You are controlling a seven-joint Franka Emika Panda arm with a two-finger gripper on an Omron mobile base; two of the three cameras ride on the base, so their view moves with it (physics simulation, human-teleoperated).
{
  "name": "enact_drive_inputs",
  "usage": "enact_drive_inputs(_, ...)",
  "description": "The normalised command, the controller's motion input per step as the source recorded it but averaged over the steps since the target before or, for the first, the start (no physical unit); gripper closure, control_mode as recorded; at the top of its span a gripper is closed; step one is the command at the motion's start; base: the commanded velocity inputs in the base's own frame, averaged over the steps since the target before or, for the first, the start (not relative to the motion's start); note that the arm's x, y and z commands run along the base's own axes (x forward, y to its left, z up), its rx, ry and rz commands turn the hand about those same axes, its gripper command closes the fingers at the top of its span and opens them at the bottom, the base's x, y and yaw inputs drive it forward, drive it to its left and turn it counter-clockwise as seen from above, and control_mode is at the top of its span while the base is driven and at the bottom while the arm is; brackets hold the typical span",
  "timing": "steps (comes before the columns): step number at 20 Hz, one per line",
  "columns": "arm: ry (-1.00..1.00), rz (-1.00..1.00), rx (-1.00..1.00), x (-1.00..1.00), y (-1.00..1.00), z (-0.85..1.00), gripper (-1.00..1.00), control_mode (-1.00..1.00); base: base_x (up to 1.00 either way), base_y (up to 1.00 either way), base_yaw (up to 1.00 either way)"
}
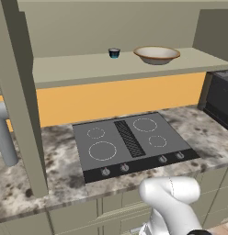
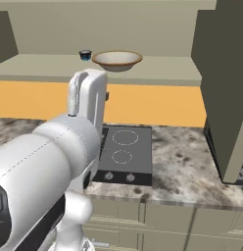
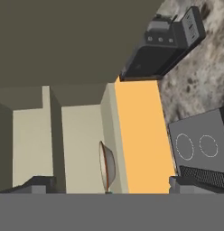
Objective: Pick the mug and place it in the sink. Pick the bowl and place it in the open cabinet and then close the cabinet.
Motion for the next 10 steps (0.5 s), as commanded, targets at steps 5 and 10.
enact_drive_inputs(5,-0.04,0.00,0.00,-0.39,-0.37,0.00,-1.00,-1.00,0.00,0.00,0.00)
enact_drive_inputs(10,-0.05,0.00,0.00,-0.18,-0.29,0.00,-1.00,-1.00,0.00,0.00,0.00)
